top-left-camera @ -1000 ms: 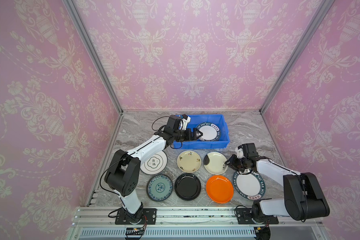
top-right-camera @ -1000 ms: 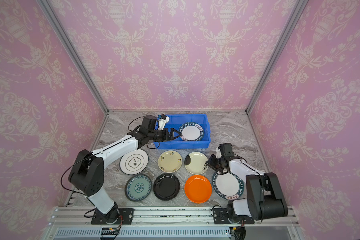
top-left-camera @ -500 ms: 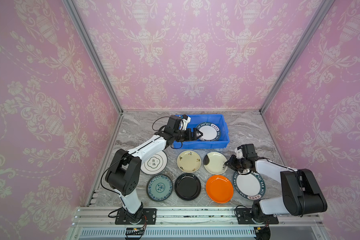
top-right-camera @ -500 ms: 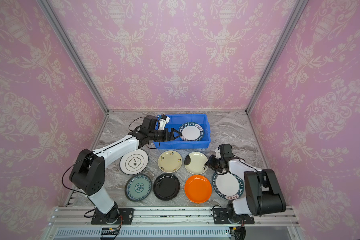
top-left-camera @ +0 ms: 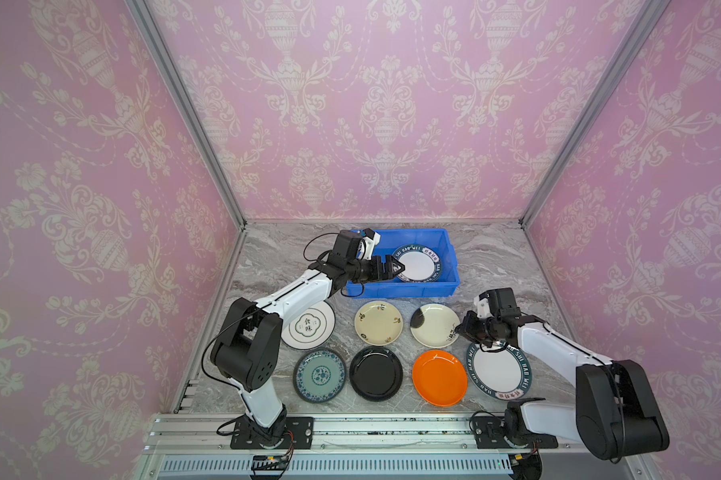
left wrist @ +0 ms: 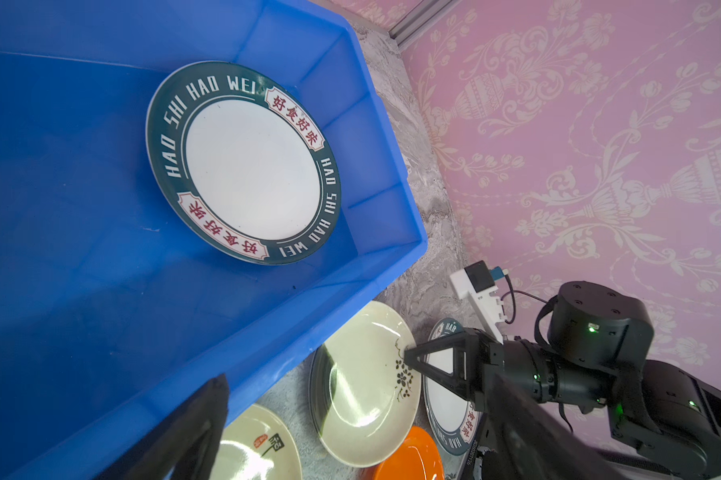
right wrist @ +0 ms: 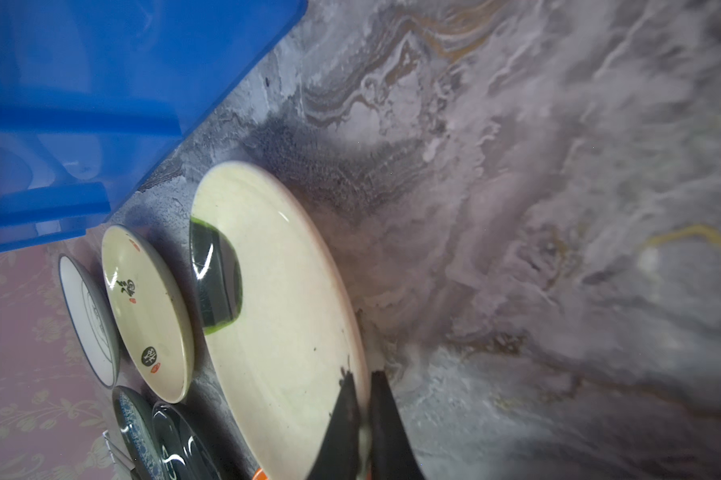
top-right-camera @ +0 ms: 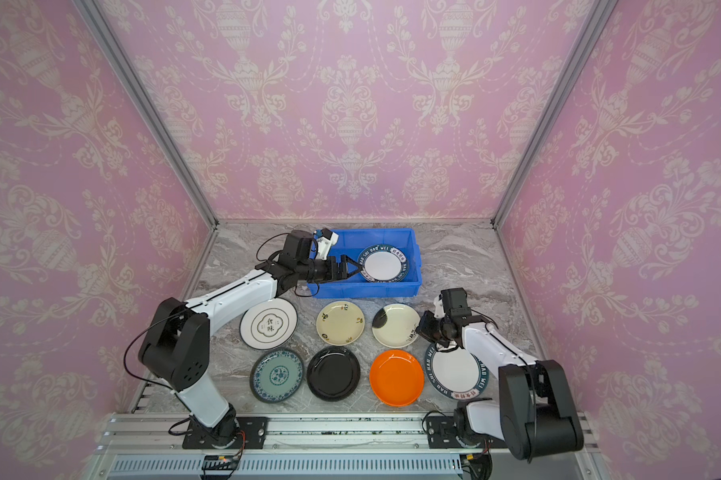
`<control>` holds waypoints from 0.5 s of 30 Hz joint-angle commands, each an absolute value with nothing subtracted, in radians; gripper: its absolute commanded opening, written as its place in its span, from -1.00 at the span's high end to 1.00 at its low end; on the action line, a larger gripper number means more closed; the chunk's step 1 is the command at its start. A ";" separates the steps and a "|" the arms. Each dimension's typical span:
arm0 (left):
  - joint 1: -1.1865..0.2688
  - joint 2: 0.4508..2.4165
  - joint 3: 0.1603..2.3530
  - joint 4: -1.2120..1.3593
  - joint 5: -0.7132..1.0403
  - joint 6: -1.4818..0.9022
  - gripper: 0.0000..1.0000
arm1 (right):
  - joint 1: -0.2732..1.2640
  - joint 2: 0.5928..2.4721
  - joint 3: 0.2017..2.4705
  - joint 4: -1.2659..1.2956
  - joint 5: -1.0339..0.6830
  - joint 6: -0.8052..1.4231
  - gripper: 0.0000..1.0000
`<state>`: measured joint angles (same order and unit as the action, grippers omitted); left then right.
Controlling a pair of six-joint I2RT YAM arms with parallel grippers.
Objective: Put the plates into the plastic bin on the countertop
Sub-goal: 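Close the right gripper on the cream plate's rim and lift it upright, then carry the cream plate over the bin and lower it inside with the right gripper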
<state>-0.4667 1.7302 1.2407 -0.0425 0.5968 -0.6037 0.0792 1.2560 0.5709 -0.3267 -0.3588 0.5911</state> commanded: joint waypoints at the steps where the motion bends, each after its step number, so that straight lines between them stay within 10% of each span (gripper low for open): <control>1: -0.440 1.729 1.266 -0.054 0.594 -0.604 -0.96 | 0.081 1.139 0.678 -0.589 -0.248 0.513 1.00; 7: -0.383 1.700 1.256 0.028 0.588 -0.658 -0.94 | 0.082 0.963 0.977 -0.843 -0.188 0.470 1.00; 15: -0.314 1.644 1.244 0.058 0.584 -0.660 -0.93 | 0.126 1.215 1.311 -0.701 -0.206 0.476 1.00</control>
<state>-0.3325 1.7084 1.2407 0.0219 0.5961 -0.6464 0.1028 1.1038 1.2598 -0.7509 -0.2115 0.4927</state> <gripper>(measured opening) 0.966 0.076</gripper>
